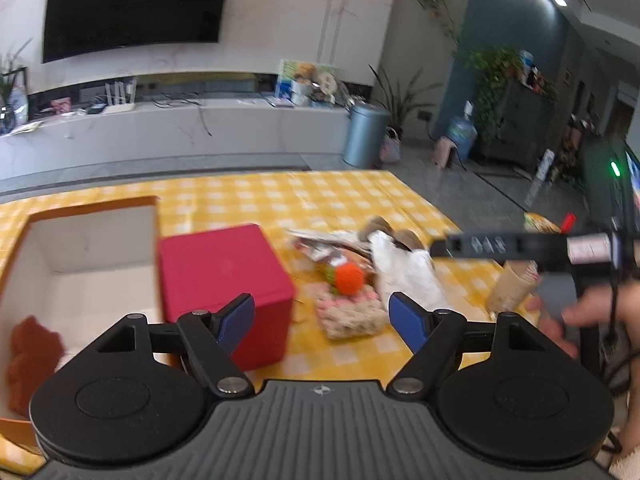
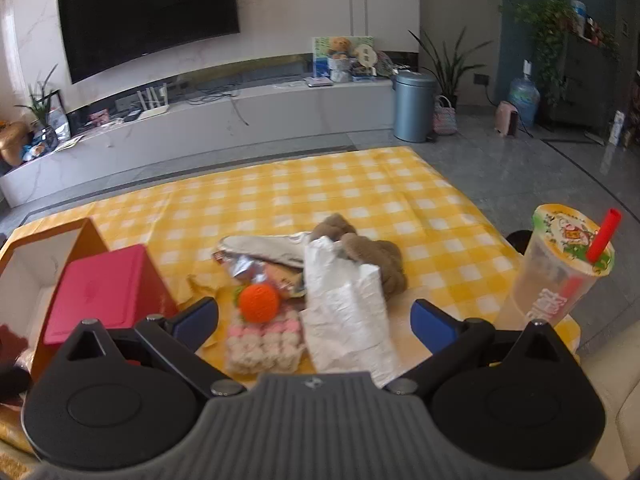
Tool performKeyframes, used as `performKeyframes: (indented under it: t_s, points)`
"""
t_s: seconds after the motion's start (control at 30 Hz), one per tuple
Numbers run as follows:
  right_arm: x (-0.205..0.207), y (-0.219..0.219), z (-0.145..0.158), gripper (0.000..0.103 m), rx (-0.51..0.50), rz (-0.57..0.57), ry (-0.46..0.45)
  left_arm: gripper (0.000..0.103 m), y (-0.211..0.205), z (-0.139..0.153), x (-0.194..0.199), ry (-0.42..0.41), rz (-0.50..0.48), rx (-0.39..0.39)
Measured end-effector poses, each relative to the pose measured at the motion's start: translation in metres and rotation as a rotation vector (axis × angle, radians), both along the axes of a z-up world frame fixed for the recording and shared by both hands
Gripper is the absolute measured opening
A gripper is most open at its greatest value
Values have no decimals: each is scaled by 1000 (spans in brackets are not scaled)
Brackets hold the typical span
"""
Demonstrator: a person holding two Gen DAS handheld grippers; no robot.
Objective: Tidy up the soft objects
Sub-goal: 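Move both grippers back to the pile and grasp the crocheted orange with the left gripper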
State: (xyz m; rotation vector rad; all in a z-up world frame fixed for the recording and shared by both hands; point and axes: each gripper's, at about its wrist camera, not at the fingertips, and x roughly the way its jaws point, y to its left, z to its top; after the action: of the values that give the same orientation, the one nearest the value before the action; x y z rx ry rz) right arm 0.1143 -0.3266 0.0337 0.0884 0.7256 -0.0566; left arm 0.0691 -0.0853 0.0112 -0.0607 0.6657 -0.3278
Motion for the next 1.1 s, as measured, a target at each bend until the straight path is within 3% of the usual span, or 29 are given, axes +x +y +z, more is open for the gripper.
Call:
performKeyframes:
  t_s: [0.13,0.27,0.43,0.53,0.63,0.73,1.03,1.1]
  points:
    - [32,-22,-9,100,11,-54,64,90,-40,-17,15,33,-49,16]
    - [56,-34,-52,100,-41,-96,153,90,-67,-36,31,52,-67,52]
    - [66,-52,-86,100,41,-110,238,90,-90,-56,55,32,-56,107]
    - [59,-57,-79,100,33,-147,187,90,-103,-64,71,32,-64,118]
    - [56,-69,-74,100,97,-196,147,90,-112,-73,85,35,-68,130]
    - [57,-80,-80,100,162,-220,154,90,-120,-84,98,31,-30,171]
    - [57,-82,-85,100,152,-221,162,89,-125,-118,129,88,70,236]
    - [56,-81,-83,100,150,-214,155,83,-124,-121,132,94,82,235]
